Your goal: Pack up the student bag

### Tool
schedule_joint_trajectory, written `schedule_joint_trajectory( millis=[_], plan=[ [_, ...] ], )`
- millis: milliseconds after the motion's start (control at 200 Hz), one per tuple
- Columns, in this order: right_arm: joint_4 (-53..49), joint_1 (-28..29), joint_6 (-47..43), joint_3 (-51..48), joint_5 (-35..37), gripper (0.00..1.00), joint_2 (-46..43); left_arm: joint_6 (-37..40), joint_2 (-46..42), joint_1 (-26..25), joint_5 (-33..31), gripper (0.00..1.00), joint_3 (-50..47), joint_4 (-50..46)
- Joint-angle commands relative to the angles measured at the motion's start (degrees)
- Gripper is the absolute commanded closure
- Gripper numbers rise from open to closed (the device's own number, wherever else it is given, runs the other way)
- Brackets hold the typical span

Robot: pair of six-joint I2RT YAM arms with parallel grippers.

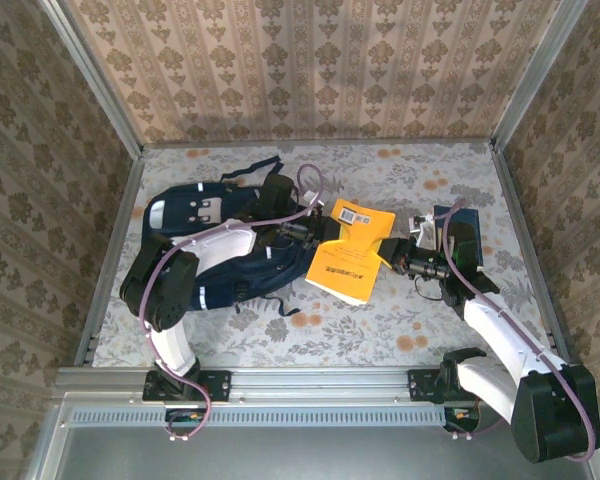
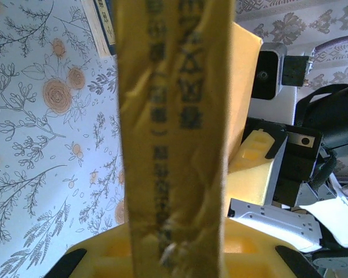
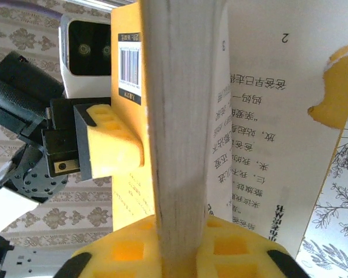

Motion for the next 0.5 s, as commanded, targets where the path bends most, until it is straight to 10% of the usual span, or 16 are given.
schedule_joint_trajectory(
  millis=[0,495],
  plan=[
    [-5.0,0.69,-3.35,3.2,3.6,0.61,-1.97,-0.69,-4.19,-0.6,0.48,0.98,0.01,3.51],
    [19.23,15.71,19.02,-8.19,24.19,0.08,-10.15,-17.3,-17.28,0.78,-32.19,1.0,-7.72,25.34]
  ],
)
